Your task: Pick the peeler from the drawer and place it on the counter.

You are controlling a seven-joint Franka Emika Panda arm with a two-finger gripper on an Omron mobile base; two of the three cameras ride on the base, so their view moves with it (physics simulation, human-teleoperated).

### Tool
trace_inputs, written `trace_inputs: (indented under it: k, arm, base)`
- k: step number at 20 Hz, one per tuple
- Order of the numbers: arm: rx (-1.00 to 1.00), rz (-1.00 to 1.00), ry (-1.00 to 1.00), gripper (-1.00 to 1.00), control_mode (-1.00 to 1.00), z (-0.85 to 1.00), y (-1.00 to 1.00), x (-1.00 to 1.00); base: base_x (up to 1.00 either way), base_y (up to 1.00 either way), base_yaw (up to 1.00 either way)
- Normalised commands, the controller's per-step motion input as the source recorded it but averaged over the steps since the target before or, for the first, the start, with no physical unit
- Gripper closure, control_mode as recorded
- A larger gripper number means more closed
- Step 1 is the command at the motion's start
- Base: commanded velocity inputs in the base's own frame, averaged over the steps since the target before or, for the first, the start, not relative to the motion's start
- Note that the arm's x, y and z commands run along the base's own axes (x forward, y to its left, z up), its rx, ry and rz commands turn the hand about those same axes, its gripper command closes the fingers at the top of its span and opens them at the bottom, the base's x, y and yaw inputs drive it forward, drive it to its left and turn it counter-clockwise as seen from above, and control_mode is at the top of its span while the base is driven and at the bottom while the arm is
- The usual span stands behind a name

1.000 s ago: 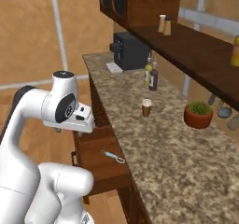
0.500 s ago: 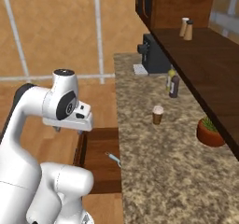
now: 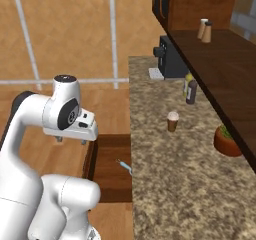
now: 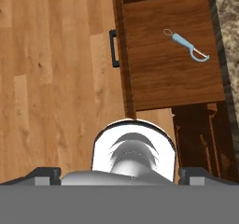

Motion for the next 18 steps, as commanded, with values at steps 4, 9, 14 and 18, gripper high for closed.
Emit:
trace_inputs:
  k: [4, 9, 14, 18]
  arm:
    - [0.0, 0.0, 0.08, -1.0, -1.0, 0.0, 0.0, 0.09]
    - [-0.01, 0.01, 0.44, -1.0, -1.0, -0.22, -0.1, 0.82]
    - [-0.02, 0.0, 0.27, -1.0, -1.0, -0.35, -0.03, 0.65]
    - [-0.07, 0.05, 0.0, -1.0, -1.0, -0.94, 0.26, 0.76]
  base:
    - [0.27, 0.03, 0.0]
    - [0.0, 0.0, 0.0]
    - [0.0, 0.0, 0.0]
    - [0.0, 0.0, 0.0]
